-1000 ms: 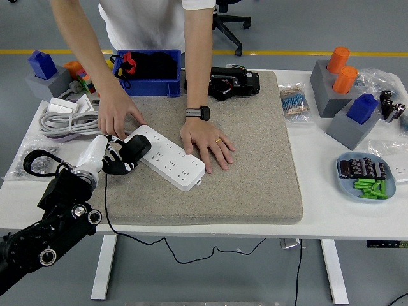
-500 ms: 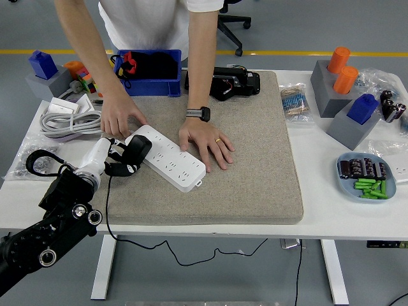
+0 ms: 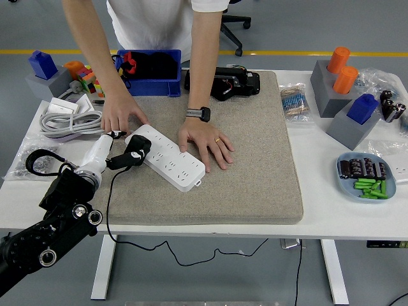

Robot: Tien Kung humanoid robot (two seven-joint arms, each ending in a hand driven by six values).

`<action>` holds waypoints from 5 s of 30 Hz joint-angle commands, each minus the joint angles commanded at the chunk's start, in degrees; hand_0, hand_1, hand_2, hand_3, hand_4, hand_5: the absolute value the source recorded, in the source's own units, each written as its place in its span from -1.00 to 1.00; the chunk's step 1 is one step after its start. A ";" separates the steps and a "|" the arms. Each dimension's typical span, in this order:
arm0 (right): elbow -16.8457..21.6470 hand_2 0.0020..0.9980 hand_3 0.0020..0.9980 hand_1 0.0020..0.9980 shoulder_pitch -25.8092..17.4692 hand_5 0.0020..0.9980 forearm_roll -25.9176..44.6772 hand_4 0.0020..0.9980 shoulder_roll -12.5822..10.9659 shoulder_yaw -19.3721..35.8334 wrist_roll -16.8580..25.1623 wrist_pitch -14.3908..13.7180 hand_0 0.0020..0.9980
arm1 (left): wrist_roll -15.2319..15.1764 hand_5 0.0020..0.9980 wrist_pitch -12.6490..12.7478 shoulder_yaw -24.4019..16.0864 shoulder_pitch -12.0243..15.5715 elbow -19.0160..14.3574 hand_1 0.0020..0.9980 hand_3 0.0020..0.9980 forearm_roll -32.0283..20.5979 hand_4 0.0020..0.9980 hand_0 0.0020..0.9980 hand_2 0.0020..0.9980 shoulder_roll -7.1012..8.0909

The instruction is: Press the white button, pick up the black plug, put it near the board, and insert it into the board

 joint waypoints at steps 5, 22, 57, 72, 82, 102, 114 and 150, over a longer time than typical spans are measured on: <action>0.02 0.14 0.16 0.15 0.01 -0.24 0.05 0.29 0.07 0.00 0.01 0.00 0.24 | -3.00 0.64 0.77 -0.20 0.39 -0.67 1.00 1.00 -0.15 1.00 1.00 1.00 0.18; 0.03 0.14 0.16 0.15 0.18 -0.24 0.04 0.29 -0.08 0.12 0.13 -0.05 0.24 | -26.18 0.07 6.42 0.94 4.39 -3.95 0.87 0.64 2.23 0.74 0.97 0.67 6.16; 0.10 0.13 0.16 0.14 0.23 -0.24 0.55 0.29 -0.29 -0.73 0.73 -0.40 0.24 | -25.79 0.04 0.57 5.15 4.07 -0.14 0.83 0.56 8.21 0.64 0.91 0.66 7.88; 0.09 0.13 0.16 0.14 0.11 -0.24 0.71 0.29 -0.30 -0.46 0.96 -0.60 0.24 | -26.18 0.04 0.58 7.09 1.56 2.68 0.83 0.53 6.78 0.64 0.91 0.65 6.01; 0.15 0.13 0.16 0.14 0.14 -0.24 0.82 0.29 -0.17 -0.59 1.02 -0.66 0.24 | -25.94 0.04 0.42 7.73 -0.08 4.27 0.83 0.53 6.55 0.64 0.90 0.65 4.40; 0.23 0.13 0.16 0.14 0.19 -0.24 0.63 0.29 -0.14 -0.30 1.03 -0.68 0.24 | -30.24 0.24 3.75 0.92 0.77 -0.46 0.94 0.70 3.26 0.66 0.97 0.81 5.26; 0.22 0.13 0.16 0.14 0.07 -0.25 0.57 0.28 -0.09 -0.27 0.98 -0.62 0.23 | -32.68 0.30 7.00 -8.50 3.28 -2.14 0.96 0.74 0.26 0.66 0.99 0.85 5.19; 0.61 0.13 0.16 0.14 1.58 -0.24 1.01 0.29 -1.39 -0.75 0.91 -0.56 0.23 | -31.34 0.40 6.82 -27.22 8.54 -2.44 0.94 0.65 0.48 0.65 0.99 0.80 2.18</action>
